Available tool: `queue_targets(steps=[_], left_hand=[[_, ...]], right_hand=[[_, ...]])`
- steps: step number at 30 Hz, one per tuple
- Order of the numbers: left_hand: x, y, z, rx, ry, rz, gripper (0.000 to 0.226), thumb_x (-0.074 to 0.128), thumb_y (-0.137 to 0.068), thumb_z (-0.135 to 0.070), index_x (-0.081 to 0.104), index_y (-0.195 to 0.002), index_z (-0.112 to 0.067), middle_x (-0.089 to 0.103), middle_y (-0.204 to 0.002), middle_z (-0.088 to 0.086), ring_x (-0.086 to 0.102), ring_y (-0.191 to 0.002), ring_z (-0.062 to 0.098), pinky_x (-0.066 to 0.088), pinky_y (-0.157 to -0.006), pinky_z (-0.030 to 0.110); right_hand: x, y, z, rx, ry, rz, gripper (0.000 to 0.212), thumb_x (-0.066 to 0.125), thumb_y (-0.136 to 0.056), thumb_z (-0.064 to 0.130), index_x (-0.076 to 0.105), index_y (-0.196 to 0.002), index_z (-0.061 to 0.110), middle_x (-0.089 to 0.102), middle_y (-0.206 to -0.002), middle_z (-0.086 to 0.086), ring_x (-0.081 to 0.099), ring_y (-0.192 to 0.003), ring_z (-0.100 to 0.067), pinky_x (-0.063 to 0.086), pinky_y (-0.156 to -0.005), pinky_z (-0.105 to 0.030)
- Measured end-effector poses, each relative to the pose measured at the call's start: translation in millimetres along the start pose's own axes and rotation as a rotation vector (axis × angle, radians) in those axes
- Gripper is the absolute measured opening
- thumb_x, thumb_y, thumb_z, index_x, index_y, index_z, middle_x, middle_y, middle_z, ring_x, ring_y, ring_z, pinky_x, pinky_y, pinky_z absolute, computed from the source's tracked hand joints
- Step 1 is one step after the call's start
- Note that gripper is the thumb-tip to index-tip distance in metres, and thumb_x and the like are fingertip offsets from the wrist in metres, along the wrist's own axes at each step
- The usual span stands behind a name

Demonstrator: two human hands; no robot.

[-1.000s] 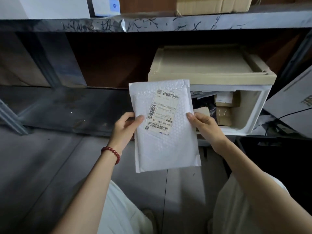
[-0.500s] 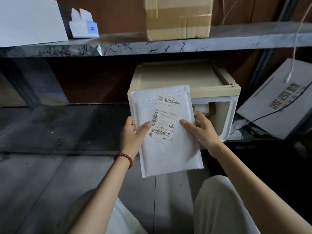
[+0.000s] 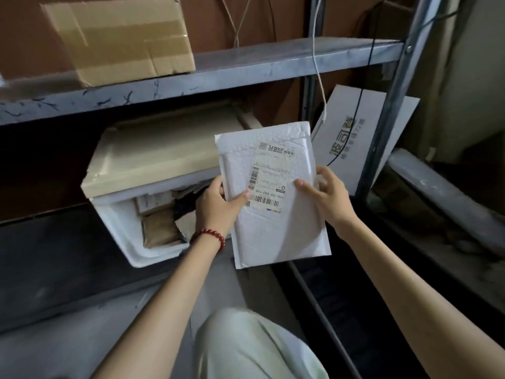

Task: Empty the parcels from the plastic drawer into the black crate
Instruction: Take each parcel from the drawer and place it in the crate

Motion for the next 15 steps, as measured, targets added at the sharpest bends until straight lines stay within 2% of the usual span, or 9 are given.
queue_targets(steps=[4, 7, 8, 11, 15], left_hand=[[68.8, 1.5, 3.3, -0.025, -0.02, 0.137, 0.034, 0.074, -0.081, -0.03, 0.063, -0.107, -0.013, 0.07, -0.098, 0.0, 0.065, -0.089, 0.018, 0.05, -0.071, 0.028], [120.3, 4.9, 10.3, -0.098, -0.028, 0.225, 0.061, 0.075, -0.079, -0.031, 0.049, -0.131, -0.013, 0.063, -0.118, 0.004, 0.06, -0.107, 0.023, 0.049, -0.085, 0.031], [136.3, 6.4, 13.9, -0.12, -0.031, 0.249, 0.067, 0.076, -0.078, -0.031, 0.044, -0.135, -0.013, 0.061, -0.121, 0.005, 0.058, -0.107, 0.022, 0.046, -0.084, 0.028], [178.6, 10.8, 28.9, -0.167, -0.018, 0.366, 0.071, 0.078, -0.076, -0.028, 0.039, -0.135, -0.017, 0.062, -0.118, 0.004, 0.054, -0.097, 0.016, 0.04, -0.08, 0.025], [215.9, 4.1, 43.3, -0.151, -0.161, 0.538, 0.081, 0.078, -0.074, -0.038, 0.034, -0.14, -0.022, 0.058, -0.112, -0.006, 0.055, -0.109, 0.019, 0.045, -0.091, 0.033]], right_hand=[[-51.2, 4.3, -36.3, 0.09, 0.07, -0.099, 0.027, 0.072, -0.085, 0.032, 0.058, -0.104, 0.018, 0.073, -0.099, -0.004, 0.072, -0.083, -0.018, 0.06, -0.074, -0.04], [-83.1, 11.8, -66.2, 0.176, 0.07, -0.157, 0.025, 0.073, -0.084, 0.032, 0.059, -0.103, 0.023, 0.074, -0.094, -0.002, 0.072, -0.082, -0.017, 0.06, -0.077, -0.043], [-92.1, 14.8, -76.8, 0.204, 0.066, -0.184, 0.024, 0.073, -0.084, 0.032, 0.059, -0.102, 0.024, 0.075, -0.091, -0.001, 0.073, -0.082, -0.018, 0.059, -0.078, -0.045], [-113.2, 24.1, -108.2, 0.296, 0.016, -0.296, 0.026, 0.073, -0.084, 0.031, 0.058, -0.104, 0.024, 0.074, -0.095, -0.003, 0.072, -0.085, -0.021, 0.058, -0.081, -0.049], [-129.4, 34.3, -148.2, 0.452, -0.072, -0.503, 0.032, 0.07, -0.087, 0.027, 0.052, -0.11, 0.015, 0.067, -0.112, -0.009, 0.066, -0.096, -0.025, 0.054, -0.087, -0.051]])
Point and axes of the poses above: each hand's wrist, its own y-axis away from the middle knuckle, its own x-axis out of the palm, z = x × y, the point moved 1 cm from there along -y, towards the middle knuckle
